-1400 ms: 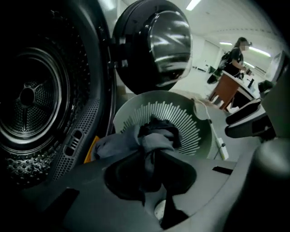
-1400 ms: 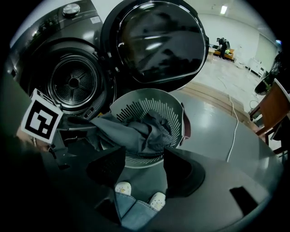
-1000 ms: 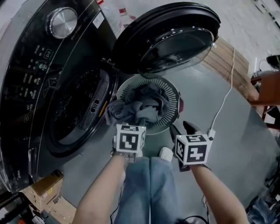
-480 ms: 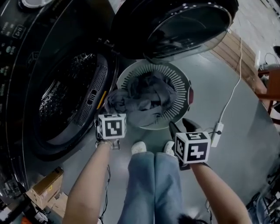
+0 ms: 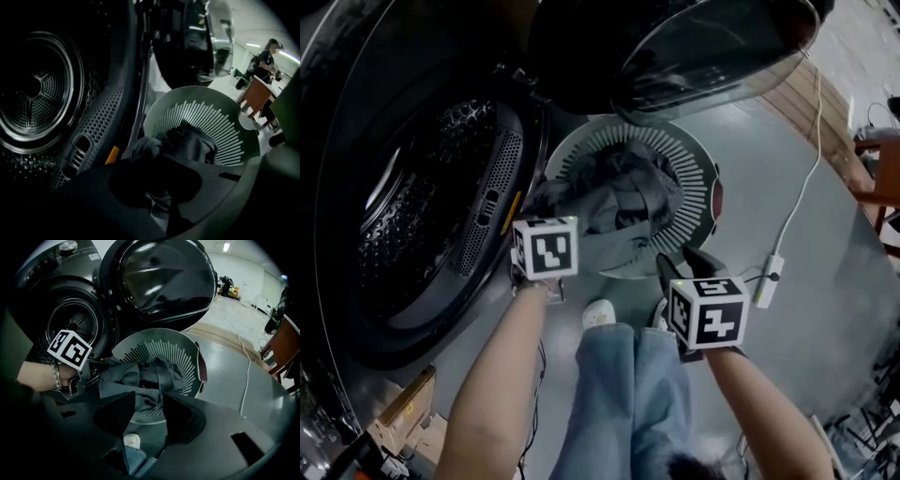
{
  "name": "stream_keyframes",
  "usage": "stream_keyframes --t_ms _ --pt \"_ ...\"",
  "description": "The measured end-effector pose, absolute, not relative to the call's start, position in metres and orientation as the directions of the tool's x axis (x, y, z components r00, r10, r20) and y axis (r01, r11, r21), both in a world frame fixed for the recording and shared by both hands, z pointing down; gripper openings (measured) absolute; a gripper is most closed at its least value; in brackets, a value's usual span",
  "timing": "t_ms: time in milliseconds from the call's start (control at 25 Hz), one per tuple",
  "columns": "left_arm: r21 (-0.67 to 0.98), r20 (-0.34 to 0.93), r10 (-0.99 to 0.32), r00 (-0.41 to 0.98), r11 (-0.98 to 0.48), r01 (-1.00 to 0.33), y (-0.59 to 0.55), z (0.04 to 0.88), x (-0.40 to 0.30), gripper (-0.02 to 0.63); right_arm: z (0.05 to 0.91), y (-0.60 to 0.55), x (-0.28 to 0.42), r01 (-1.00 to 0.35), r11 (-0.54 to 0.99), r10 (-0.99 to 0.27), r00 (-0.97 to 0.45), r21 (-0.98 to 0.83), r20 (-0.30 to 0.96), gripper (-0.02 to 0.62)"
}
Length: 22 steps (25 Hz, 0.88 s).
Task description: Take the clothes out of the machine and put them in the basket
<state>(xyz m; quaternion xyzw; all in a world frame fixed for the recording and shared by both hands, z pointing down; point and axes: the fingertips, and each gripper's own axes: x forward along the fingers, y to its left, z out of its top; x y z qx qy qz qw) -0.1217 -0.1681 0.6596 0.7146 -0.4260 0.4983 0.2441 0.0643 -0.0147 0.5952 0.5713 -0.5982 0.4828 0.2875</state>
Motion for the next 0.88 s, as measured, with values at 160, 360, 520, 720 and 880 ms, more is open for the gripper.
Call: stream_keyframes --t_ms 160,360,520,720,880 --pt "0.135 0.850 -0.344 0.399 -0.590 -0.796 -0.142 0.616 -0.063 0.041 0.593 -0.016 0.073 -0.960 -0.146 -0.413 -0.161 -0.240 0.896 0.183" --pt "0.452 0.666 -0.255 0.701 -0.610 -0.651 -0.131 0.546 0.034 0.040 0.584 -0.019 0.084 -0.956 -0.183 -0.434 -0.132 -0.231 0.891 0.179" --pt "0.541 0.542 -0.269 0.796 -0.613 -0.576 -0.145 0.494 0.075 0.040 0.572 -0.022 0.093 -0.949 -0.212 -0.465 -0.113 -0.234 0.878 0.175" --pt "0.401 0.679 -0.283 0.678 -0.631 -0.664 -0.154 0.517 0.053 0.049 0.559 -0.022 0.102 -0.946 -0.230 -0.486 -0.090 -0.227 0.869 0.169" --pt "0.270 0.798 -0.254 0.546 -0.659 -0.702 -0.147 0.560 0.016 0.436 0.553 -0.019 0.104 -0.944 -0.239 -0.497 -0.081 -0.226 0.864 0.169"
